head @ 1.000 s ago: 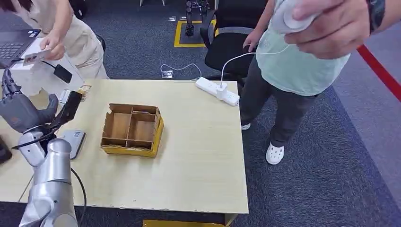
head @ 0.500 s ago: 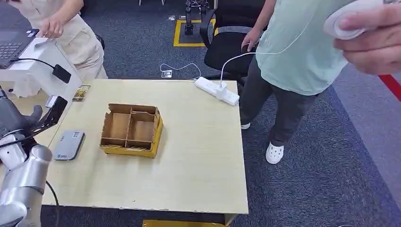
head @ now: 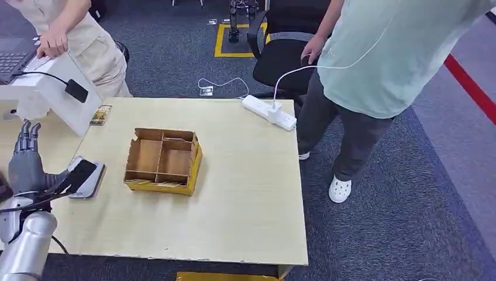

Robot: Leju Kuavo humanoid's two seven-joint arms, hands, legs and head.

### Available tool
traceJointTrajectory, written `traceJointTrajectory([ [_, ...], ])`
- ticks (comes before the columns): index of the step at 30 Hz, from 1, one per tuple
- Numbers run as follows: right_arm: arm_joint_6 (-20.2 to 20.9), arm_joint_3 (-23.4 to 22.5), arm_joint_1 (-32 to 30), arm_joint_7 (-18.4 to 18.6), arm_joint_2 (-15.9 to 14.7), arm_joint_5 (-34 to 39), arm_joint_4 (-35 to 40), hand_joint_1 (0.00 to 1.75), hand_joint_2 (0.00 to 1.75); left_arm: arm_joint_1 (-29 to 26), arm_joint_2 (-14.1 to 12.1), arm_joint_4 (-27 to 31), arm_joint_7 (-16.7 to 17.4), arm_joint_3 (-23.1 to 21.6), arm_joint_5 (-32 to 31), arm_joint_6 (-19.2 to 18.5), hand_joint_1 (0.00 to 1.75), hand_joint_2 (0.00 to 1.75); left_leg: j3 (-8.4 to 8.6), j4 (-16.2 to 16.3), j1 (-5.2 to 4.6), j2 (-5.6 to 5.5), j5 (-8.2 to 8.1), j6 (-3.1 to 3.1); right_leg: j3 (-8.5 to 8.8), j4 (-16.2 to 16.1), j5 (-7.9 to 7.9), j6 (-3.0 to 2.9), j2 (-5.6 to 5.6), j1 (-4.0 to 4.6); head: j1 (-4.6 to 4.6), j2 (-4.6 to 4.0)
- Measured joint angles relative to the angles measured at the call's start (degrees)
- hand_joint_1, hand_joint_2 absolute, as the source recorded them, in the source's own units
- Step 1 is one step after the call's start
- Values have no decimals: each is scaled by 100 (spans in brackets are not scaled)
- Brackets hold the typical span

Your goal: Pass the card to the sensor for recognition and then transmit it.

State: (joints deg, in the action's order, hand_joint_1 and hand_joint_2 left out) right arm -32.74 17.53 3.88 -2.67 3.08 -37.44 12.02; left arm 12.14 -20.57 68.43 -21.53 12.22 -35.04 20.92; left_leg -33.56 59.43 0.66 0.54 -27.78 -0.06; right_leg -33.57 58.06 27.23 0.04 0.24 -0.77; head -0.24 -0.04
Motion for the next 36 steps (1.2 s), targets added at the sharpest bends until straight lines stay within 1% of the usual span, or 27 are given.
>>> traceJointTrajectory([
  [2, -2, -31, -1, -7, -13, 0, 0, 0, 175, -99, -41, 201, -21, -57, 13, -108, 0, 175, 0, 0, 0, -1, 0, 0, 0, 0, 0, 0, -3, 0, 0, 0],
  [3, -2, -35, 0, -13, -15, -2, 0, 0, 175, -150, -96, 295, -111, -96, 46, -261, 0, 175, 0, 0, 3, -2, 1, 0, 0, 0, 0, 0, -3, 0, 0, 0],
  [4, -2, -39, 0, -20, -24, -11, 0, 0, 175, -218, -146, 426, -170, -138, 128, -483, 0, 175, 1, 0, 4, -2, 1, -1, 1, 1, 0, 0, -2, 1, 2, 0],
  [6, 0, -59, -5, -42, -37, -11, 0, 0, 175, -398, -302, 839, -142, -252, 304, -1158, 0, 175, 2, 0, 6, 3, 1, -1, -1, 2, -1, -1, 1, 2, -2, 0],
  [7, 0, -72, -8, -44, -42, -13, 0, 0, 175, -483, -414, 1090, -98, -313, 363, -1551, 0, 175, 2, 0, 8, 3, 1, -1, -1, 2, -1, -1, 1, 3, 0, 0],
  [9, 7, -88, -13, -48, -59, -28, -2, 0, 175, -657, -676, 1606, -15, -453, 457, -2202, 0, 175, 1, 0, 9, 4, 1, -1, -2, 3, -1, -1, 1, 5, 0, 0],
  [11, 11, -94, -16, -48, -72, -63, -2, 0, 175, -790, -947, 2071, 7, -571, 496, -2617, 0, 175, 0, -1, 9, 2, 1, -1, -2, 2, 0, -2, 0, 5, 2, 0],
  [13, 13, -109, -13, -48, -74, -81, -2, 0, 175, -941, -1208, 2515, 59, -708, 451, -2867, 0, 175, -1, -1, 9, 3, 0, -2, -2, 2, 1, -2, 0, 5, 0, 0],
  [17, 15, -147, -10, -44, -74, -96, -2, 0, 175, -1185, -1662, 3125, 160, -1008, 166, -3054, 0, 175, 0, -1, 8, 2, -1, -3, -2, 2, 2, -2, 0, 5, 0, 0],
  [19, 26, -175, -8, -33, -76, -131, -2, 0, 175, -1268, -1952, 3379, 196, -1232, 46, -3121, 0, 175, 0, -1, 8, 1, -1, -3, -2, 2, 1, -2, -1, 5, 2, 0],
  [21, 26, -184, -9, -31, -79, -155, -2, 0, 175, -1290, -2200, 3600, 282, -1464, -22, -3158, 0, 175, 0, -1, 8, 1, -1, -3, -2, 2, 1, -2, -1, 5, 2, 0],
  [23, 31, -186, -8, -29, -81, -192, -2, 0, 175, -1260, -2378, 3728, 282, -1673, -33, -3189, 0, 175, 1, -1, 6, 1, -1, -3, -1, 2, 1, -1, -1, 4, 2, 0],
  [27, 33, -186, -8, -11, -81, -203, -2, 0, 175, -1181, -2562, 3859, 352, -2040, -37, -3222, 0, 175, 2, -1, 6, 2, 0, -3, 0, 2, 0, -2, -1, 4, 2, 0],
  [33, 37, -186, -4, 26, -83, -216, -2, 0, 175, -1133, -2664, 3933, 356, -2236, -48, -3228, 0, 175, 0, -1, 7, 0, -1, -3, -1, 2, 1, -2, -1, 4, -2, 0],
  [36, 83, -186, 5, 30, -83, -253, -2, 0, 175, -964, -2704, 3931, 411, -2473, -368, -3327, 0, 175, -1, -1, 7, -5, -1, -3, -2, 1, 1, -2, -5, 4, 2, 0],
])
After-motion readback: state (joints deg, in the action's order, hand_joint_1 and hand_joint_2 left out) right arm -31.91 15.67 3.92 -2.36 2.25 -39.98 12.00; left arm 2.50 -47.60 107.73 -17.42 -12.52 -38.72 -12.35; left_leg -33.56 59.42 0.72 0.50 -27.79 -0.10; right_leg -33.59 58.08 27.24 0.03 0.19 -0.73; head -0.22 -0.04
